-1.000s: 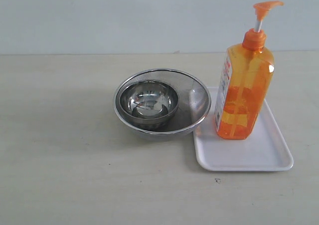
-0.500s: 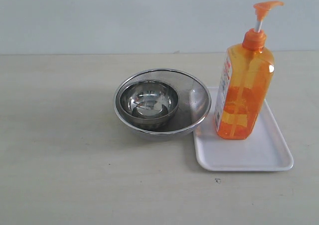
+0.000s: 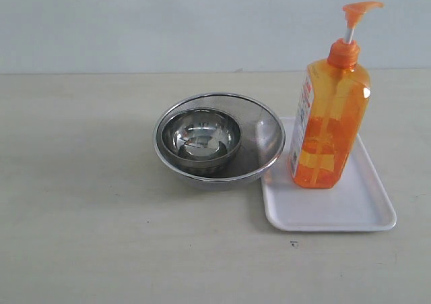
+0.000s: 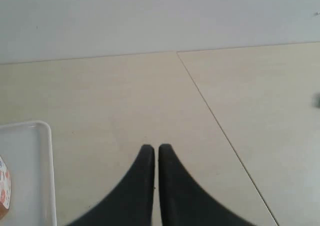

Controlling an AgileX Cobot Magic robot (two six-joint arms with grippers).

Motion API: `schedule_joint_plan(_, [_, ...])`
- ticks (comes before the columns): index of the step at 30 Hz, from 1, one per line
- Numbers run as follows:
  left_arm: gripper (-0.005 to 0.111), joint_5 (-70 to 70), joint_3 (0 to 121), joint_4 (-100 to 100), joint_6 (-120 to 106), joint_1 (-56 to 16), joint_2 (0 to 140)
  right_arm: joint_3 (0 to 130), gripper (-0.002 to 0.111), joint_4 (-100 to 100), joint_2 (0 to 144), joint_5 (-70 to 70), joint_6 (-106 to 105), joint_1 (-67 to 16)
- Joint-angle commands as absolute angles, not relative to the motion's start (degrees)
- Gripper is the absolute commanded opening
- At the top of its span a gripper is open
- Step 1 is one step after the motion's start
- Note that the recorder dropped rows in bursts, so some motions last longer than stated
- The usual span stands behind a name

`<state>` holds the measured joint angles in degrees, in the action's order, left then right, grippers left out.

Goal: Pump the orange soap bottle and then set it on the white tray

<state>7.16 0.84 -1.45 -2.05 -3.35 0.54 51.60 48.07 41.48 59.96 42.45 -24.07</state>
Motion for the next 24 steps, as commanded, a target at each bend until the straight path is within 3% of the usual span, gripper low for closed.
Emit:
schedule_joint_plan(1, [0.005,12.0,0.54,-2.1,-0.9,-3.13,0.0,51.67,0.0,48.31,41.15,59.65,42.5,-23.91])
schedule_joint_plan(24, [0.005,17.56,0.0,-2.34,-0.9,-3.13,0.0,51.67,0.0,48.31,41.15,58.8,42.5,-23.91])
